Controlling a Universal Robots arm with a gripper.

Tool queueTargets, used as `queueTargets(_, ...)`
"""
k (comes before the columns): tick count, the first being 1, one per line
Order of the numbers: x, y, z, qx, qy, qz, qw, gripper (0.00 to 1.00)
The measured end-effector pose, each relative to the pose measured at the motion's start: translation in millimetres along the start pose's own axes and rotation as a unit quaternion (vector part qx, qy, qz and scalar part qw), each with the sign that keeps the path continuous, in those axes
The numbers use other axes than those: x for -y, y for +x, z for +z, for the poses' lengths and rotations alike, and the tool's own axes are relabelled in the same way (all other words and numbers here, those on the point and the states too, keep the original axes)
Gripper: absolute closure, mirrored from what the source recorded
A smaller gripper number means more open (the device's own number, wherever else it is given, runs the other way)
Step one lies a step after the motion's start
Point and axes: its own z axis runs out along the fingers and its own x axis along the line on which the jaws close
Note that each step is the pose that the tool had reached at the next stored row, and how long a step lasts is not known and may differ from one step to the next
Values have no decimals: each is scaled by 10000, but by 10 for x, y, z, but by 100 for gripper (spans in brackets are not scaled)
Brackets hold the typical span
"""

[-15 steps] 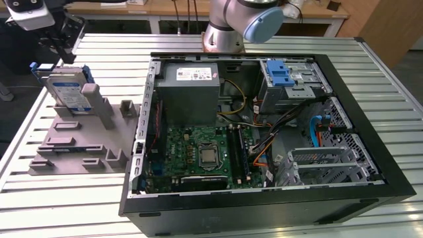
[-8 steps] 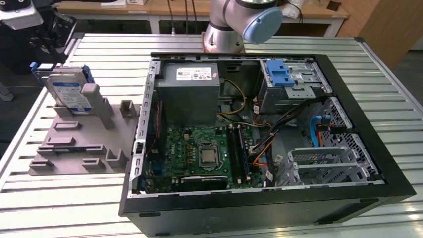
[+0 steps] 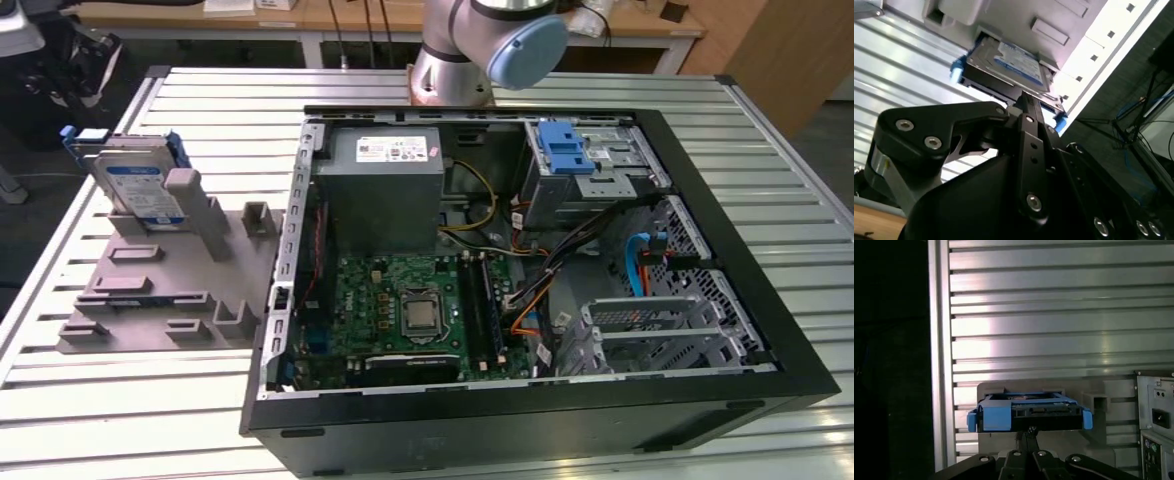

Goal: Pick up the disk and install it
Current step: 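Reach for the disk, then pick up the disk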

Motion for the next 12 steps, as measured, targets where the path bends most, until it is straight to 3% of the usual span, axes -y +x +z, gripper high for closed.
queueTargets(12, -7, 17, 1, 0, 0, -1, 10000, 89)
